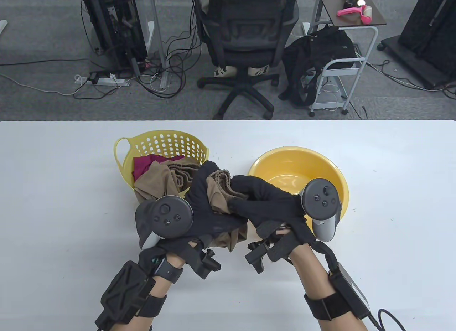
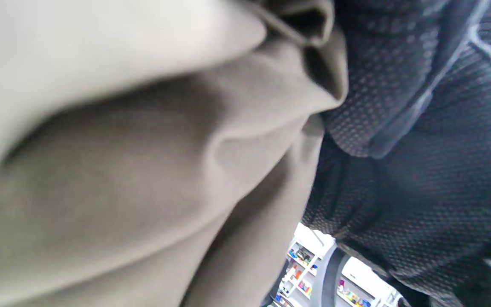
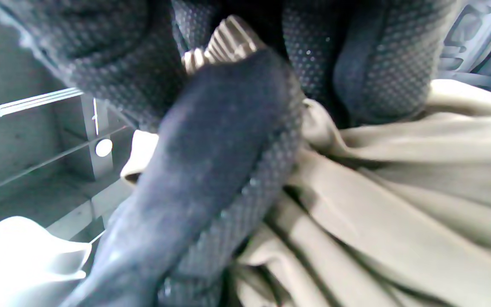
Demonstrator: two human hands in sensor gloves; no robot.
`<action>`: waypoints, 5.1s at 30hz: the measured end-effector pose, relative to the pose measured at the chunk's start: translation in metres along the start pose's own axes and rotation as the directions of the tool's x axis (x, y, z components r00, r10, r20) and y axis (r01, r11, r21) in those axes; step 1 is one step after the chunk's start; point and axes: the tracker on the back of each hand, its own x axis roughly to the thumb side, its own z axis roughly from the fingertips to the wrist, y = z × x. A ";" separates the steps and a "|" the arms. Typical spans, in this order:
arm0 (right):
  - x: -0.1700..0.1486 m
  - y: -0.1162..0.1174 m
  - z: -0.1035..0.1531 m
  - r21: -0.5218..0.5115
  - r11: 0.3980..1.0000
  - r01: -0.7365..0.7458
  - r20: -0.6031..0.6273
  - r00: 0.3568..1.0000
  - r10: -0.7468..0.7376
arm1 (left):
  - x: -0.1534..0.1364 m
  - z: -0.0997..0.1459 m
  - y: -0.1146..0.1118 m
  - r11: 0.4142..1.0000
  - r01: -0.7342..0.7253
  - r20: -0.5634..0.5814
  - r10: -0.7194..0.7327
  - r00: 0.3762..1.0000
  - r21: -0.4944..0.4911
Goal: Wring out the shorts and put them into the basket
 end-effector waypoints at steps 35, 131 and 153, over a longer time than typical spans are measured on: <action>-0.016 -0.022 0.004 -0.006 1.000 -0.027 -0.039 0.999 0.027 | -0.031 0.012 0.017 0.970 -0.231 -0.043 0.235 0.971 0.079; -0.031 0.047 0.024 0.046 0.656 -0.753 0.177 0.653 0.737 | -0.065 0.015 -0.013 0.971 -0.237 -0.136 0.239 0.962 0.029; -0.011 0.075 0.042 -0.281 0.222 -0.934 0.387 0.102 0.917 | -0.075 0.021 -0.020 0.960 -0.280 -0.382 0.267 0.885 0.024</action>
